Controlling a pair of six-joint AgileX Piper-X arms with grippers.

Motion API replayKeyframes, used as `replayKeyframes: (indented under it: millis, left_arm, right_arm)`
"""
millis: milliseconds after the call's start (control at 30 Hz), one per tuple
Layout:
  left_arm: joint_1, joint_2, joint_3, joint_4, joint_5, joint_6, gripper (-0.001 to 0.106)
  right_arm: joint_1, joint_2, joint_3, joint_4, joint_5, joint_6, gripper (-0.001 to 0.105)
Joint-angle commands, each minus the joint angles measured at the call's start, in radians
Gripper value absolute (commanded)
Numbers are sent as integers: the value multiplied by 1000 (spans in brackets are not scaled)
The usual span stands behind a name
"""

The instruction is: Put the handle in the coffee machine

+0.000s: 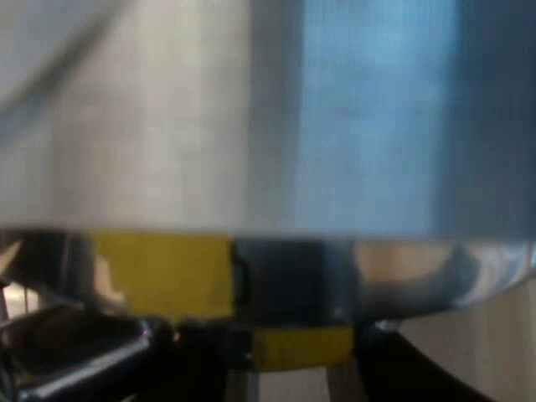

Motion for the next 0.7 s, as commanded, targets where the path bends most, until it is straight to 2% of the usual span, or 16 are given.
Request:
replayKeyframes:
  millis: [33,267,400,533,700]
  left_arm:
    - [-43,-5,-6,21,27,-59,0]
    - [-42,-5,-6,26,25,-88,0]
    - [-42,-18,-4,54,27,-104,0]
    - [-42,-53,-4,54,26,-114,0]
    - [-42,-73,-4,50,41,-147,0]
  right_arm:
    - [3,-164,-30,-69,-39,-20,27]
    - [20,-170,-30,-62,-25,-20,27]
    - [51,-181,-21,9,36,-20,27]
    - [60,-219,28,29,36,-20,27]
    - [65,-307,139,68,12,-8,27]
